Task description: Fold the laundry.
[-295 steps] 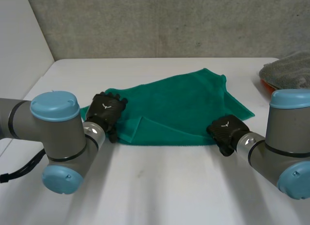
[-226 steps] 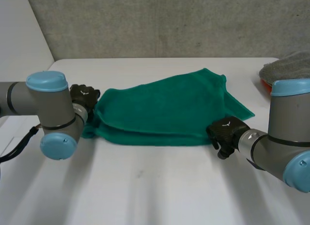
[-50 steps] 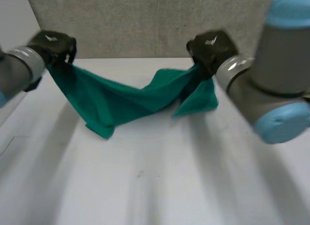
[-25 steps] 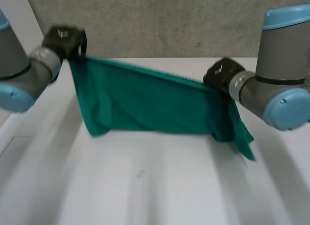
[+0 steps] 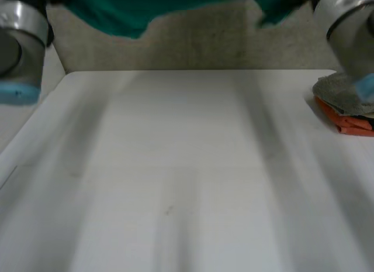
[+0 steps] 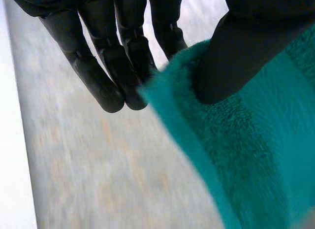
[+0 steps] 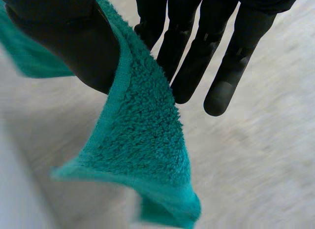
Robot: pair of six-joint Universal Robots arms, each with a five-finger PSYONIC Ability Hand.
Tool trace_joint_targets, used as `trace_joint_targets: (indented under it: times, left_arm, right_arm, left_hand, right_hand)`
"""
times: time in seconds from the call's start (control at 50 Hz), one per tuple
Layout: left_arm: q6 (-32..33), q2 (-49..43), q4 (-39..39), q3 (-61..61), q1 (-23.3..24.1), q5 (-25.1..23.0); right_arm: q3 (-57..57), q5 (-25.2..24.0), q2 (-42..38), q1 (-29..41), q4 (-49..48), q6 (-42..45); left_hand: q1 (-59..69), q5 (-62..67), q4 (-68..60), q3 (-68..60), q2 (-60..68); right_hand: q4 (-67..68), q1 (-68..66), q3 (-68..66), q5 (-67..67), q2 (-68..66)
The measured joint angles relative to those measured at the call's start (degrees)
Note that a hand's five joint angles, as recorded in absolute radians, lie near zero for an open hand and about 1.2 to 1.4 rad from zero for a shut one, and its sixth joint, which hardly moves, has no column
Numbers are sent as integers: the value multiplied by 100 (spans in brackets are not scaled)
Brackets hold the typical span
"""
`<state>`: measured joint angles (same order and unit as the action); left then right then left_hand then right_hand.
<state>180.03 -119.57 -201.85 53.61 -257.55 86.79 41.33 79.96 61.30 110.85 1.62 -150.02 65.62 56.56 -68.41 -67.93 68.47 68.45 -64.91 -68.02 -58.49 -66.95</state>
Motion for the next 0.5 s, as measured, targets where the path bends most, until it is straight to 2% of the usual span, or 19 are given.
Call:
trace_joint_targets:
  times: [0.14, 0.3, 0.34, 0.4, 0.5]
  left_arm:
    - [443, -249, -143, 1181, -152, -350]
    - [963, -728, -200, 1951, -278, -663]
    - [1106, -798, -184, 2044, -300, -702]
    - [1249, -791, -152, 2100, -321, -719]
    - [1374, -594, -108, 2119, -370, -685]
  right_arm:
    - [638, -253, -462, -41, 609, 59]
    - [1388, -250, -1204, -87, 656, 94]
    - [1519, -158, -1391, -100, 596, 79]
    - [1622, 61, -1550, -123, 514, 9]
    - [1704, 703, -1604, -214, 444, -346]
  left_hand:
    - [0, 0, -1, -2, 0]
    - [0, 0, -2, -2, 1]
    - [0, 0, -2, -2, 1]
    - [0, 0, -2, -2, 1]
    - [0, 0, -2, -2, 1]
  right_hand:
    - [13, 0, 0, 0, 0]
    - [-16, 0, 22, 24, 13]
    - [-535, 244, 514, 517, 419]
    - [-1711, 1388, 1683, 1713, 1618]
    - [-3173, 2802, 3091, 3252, 2982]
